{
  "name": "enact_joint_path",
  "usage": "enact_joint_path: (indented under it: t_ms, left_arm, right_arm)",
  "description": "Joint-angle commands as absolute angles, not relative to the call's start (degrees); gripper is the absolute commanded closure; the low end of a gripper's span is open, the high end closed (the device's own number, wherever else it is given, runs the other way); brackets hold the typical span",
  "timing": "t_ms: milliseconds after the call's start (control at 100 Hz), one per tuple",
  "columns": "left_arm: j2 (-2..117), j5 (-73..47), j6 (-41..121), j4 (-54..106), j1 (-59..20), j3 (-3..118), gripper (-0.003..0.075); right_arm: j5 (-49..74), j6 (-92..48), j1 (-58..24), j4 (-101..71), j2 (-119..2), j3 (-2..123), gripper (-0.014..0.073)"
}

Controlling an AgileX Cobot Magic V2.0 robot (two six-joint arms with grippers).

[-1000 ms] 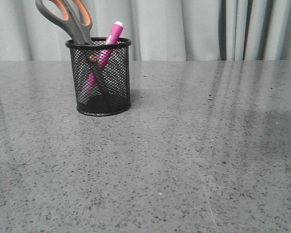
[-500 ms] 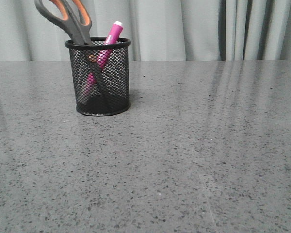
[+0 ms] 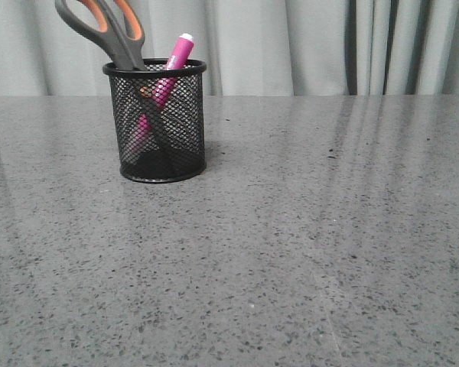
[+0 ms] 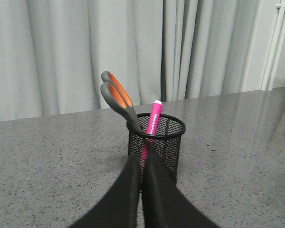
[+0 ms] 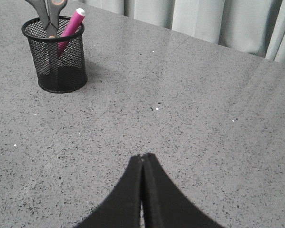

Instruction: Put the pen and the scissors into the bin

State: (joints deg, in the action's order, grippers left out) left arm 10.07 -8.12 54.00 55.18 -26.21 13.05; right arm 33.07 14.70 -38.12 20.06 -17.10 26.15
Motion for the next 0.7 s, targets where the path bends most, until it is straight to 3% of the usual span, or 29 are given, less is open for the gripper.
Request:
enact_joint_path:
  t_ms: [0, 240, 340, 530, 650, 690]
  left_arm:
    - [10.7, -5.8, 53.4, 55.7, -26.1, 14.7, 0.0739]
    - [10.7, -1.8, 55.6, 53.3, -26.0, 13.8, 0.0739]
    - [10.7, 1.5, 54.5, 45.3, -26.0, 11.4, 0.0739]
    - [7.5, 12.9, 26.1, 15.5, -21.3, 2.5, 0.0739]
    - [3.8, 14.3, 16.5, 10.3, -15.2, -2.8, 0.0739]
    - [2.3, 8.9, 15.6, 10.0, -13.4, -2.5, 0.0739]
  right_arm:
    - [29.0, 14.2, -37.8, 21.6, -17.5, 27.7, 0.0653]
    - [29.0, 14.2, -37.8, 21.6, -17.5, 27.7, 0.0653]
    - [29.0, 14.2, -37.8, 21.6, -17.5, 27.7, 0.0653]
    - [29.0, 14.2, -37.8, 21.6, -17.5, 27.7, 0.0653]
    - [29.0, 14.2, -37.8, 21.6, -17.5, 27.7, 0.0653]
    - [29.0, 14.2, -37.8, 21.6, -17.5, 27.7, 0.0653]
